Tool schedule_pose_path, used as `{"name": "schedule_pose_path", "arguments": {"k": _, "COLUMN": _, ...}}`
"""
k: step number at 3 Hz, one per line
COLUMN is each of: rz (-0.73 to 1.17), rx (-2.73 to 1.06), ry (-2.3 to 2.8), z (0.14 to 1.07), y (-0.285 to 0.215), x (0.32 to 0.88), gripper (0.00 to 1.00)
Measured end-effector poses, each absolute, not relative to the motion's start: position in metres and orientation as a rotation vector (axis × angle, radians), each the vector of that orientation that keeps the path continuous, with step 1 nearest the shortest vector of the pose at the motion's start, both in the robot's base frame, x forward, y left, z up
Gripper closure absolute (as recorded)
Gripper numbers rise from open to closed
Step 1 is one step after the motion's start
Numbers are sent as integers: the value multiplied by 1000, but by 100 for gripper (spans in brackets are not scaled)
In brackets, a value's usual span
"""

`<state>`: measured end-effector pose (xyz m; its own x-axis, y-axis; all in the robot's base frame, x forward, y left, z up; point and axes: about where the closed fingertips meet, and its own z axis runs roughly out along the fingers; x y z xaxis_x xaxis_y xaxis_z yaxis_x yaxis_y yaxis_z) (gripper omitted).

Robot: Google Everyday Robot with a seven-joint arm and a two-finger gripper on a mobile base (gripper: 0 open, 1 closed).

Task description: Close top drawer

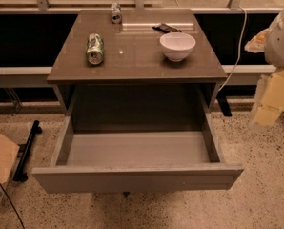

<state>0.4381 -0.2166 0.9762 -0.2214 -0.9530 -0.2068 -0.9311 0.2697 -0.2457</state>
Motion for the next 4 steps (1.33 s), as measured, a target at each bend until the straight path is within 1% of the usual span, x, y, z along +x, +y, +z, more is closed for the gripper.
{"name": "schedule_pose_path", "arguments": {"k": 1, "rz": -99, "rx": -1725, "ry": 2232, "z": 976, "y": -217, "x": 438, "gripper": 0}}
{"name": "schedule_pose_path", "arguments": {"k": 2, "rz": -103, "rx": -1724, "ry": 2224, "z": 978, "y": -216, "x": 438, "gripper": 14}}
{"name": "schedule_pose_path", "arguments": {"k": 4, "rz": 52, "rx": -1799, "ry": 2220, "z": 934, "y": -209, "x": 428, "gripper": 60}}
